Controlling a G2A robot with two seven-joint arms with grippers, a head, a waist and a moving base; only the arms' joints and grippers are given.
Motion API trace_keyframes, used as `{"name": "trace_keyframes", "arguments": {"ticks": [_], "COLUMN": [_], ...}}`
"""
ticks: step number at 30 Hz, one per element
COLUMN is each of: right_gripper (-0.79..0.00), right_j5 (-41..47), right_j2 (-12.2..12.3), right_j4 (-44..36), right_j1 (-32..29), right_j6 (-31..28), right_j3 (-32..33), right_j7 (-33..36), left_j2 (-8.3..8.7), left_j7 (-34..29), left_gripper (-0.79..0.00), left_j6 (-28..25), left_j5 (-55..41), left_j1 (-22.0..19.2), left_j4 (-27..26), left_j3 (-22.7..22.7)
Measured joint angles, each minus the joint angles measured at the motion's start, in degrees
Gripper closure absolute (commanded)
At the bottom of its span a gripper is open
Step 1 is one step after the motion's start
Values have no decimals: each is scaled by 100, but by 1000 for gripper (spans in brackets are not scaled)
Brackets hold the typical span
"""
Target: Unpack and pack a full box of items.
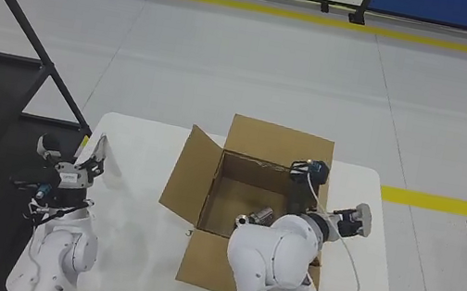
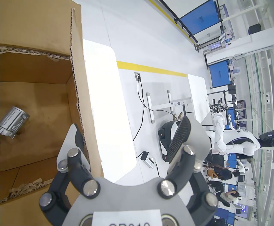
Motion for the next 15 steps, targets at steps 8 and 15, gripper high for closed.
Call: {"name": "trace_keyframes", "arguments": {"ticks": [8, 15], "right_gripper": [-785, -785], "right_j5": [-55, 94], "right_j2": [-100, -152], "right_j4": [-146, -345], "right_j1": [-113, -244], "right_j6": [-208, -387], "right_j3": [623, 1162], "right_j7": [0, 0], "left_j2": [-4, -10], "left_j7": [-10, -20], "left_gripper": [-785, -785], "left_j6": [14, 28], "left_j5": [8, 40], "left_j1": [-36, -74], "left_j4": [3, 9], "left_j3": [38, 91]}}
